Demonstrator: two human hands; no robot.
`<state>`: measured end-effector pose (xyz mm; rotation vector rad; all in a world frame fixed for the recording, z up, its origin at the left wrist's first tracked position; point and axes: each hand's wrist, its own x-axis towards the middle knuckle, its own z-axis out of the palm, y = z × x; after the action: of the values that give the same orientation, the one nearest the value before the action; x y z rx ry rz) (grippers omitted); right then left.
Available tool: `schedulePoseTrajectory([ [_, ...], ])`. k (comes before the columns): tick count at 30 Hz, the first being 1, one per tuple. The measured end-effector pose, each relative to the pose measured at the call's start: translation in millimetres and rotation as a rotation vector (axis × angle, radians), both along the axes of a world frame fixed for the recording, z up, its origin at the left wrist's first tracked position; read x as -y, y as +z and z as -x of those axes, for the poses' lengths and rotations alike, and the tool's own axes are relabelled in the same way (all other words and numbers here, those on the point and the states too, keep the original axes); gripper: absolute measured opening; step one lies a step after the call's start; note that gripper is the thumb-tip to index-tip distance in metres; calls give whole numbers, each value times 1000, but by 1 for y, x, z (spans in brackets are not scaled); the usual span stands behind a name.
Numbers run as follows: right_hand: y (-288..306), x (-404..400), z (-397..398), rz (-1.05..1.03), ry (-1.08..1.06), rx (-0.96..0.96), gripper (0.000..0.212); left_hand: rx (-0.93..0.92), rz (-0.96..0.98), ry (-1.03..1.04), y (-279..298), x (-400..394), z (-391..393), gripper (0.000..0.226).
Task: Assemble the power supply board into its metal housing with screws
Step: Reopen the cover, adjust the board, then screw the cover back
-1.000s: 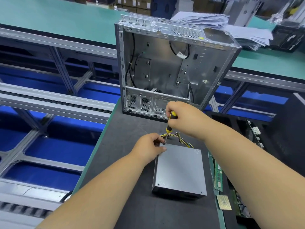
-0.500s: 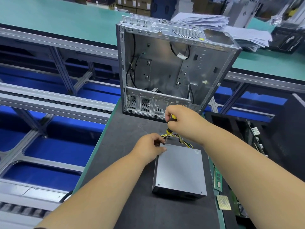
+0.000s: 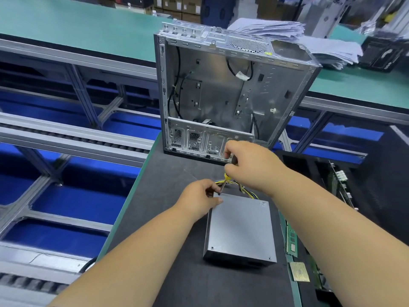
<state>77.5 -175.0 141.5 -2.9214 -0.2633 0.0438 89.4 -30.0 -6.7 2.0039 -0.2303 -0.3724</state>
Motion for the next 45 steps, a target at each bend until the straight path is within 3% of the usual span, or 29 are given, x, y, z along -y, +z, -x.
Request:
schedulePoseTrajectory([
  [3,-3,2,-4,204,-51,79,39,5,-8,-3,0,0,0,19],
  [7,-2,0,-5,17,-27,26,11,7,-6,-2,1,0,1,20],
  [14,-7,-2,2,-211,-24,-38,19,-10,17,-2,2,-1,2,19],
  [16,-9,-1,2,-76,-39,65,18,-17,22,-3,3,-1,2,18],
  [19,-9,0,-3,193,-85,161,35,6,-4,-11,3,-1,2,18],
  [24,-4,0,-5,-107,-49,10,11,10,-8,-6,3,-1,2,18],
  [28,-6,-2,1,-270,8,-91,21,-7,4,-1,3,-1,2,18],
  [31,-10,0,3,-65,-15,61,18,-12,7,-2,3,-1,3,19],
  [33,-10,2,-1,160,-58,140,37,1,-11,-4,3,-2,3,20],
  [34,-9,2,-3,175,-79,138,40,10,-23,-5,3,-2,3,20],
  [38,-7,2,-3,-84,-64,43,14,14,-38,-3,3,0,2,20],
  [41,-5,0,1,-237,-14,-37,22,4,-21,0,3,-1,2,19],
  [45,-10,-2,5,-169,-46,26,17,1,-15,-6,2,-1,3,18],
])
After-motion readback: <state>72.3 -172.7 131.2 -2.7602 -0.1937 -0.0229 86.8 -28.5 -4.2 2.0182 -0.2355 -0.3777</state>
